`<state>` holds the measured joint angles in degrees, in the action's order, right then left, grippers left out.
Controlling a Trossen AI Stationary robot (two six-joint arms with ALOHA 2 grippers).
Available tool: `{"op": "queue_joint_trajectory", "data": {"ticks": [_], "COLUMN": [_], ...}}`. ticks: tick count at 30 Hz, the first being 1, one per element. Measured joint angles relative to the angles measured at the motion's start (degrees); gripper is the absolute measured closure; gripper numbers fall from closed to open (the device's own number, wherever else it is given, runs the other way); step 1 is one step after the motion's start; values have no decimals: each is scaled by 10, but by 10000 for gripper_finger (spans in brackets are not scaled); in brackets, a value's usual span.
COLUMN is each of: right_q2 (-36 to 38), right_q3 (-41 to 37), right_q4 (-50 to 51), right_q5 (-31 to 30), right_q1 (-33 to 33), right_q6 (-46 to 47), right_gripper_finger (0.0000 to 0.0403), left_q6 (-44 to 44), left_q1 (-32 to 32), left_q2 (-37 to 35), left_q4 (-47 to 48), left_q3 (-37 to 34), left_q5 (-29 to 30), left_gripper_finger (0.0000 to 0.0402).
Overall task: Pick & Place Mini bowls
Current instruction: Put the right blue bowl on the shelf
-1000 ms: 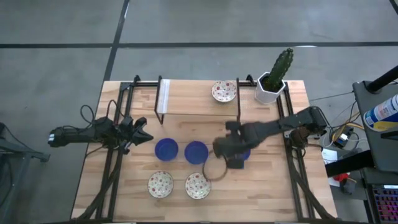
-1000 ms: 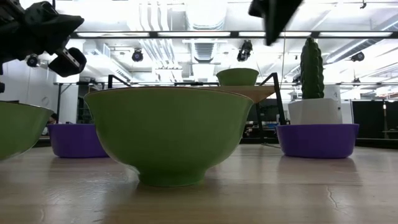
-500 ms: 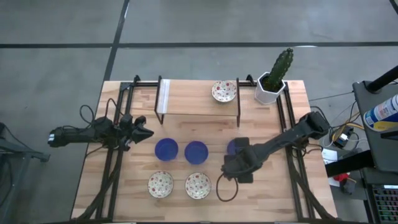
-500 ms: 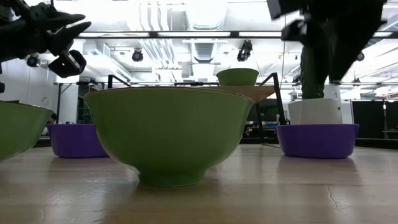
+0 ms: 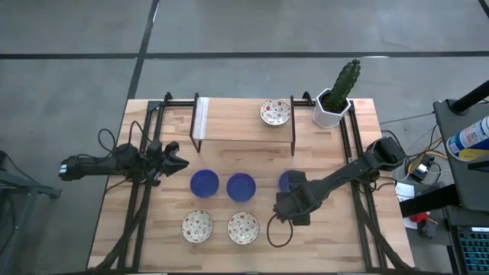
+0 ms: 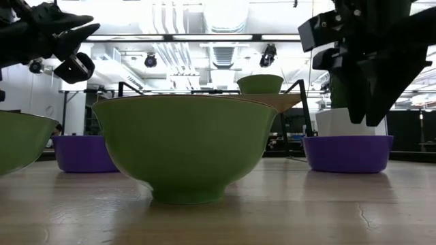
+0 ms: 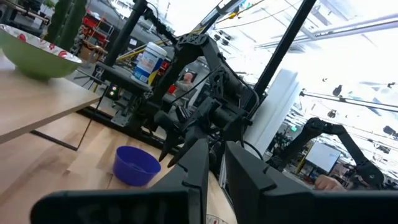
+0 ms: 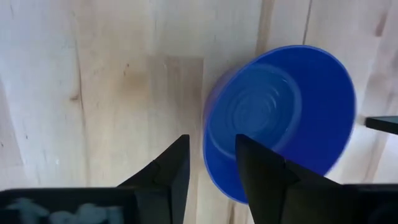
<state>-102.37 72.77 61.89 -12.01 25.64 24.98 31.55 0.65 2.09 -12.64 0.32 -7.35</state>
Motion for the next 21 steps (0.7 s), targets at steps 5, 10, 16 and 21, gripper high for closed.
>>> {"op": "queue_joint_trajectory", "data": {"ticks": [5,10,16,21], "right_q2": [0,0,0,0], "right_q3": [-12,-24,-38,-48], "right_q4": [-25,-40,-40,-48], "right_q5": [4,4,1,0], "right_q1": [0,0,0,0], "right_q6": [-1,2,6,6], "right_gripper_finger": [280,287,296,303], "left_q6": [0,-1,-1,-7], "left_q1": [0,0,0,0], "left_q2": [0,0,0,0], "left_q4": [0,0,0,0], "left_q3": [0,0,0,0], "left_q5": [0,0,0,0], "left_gripper_finger": [353,353,353,353]}}
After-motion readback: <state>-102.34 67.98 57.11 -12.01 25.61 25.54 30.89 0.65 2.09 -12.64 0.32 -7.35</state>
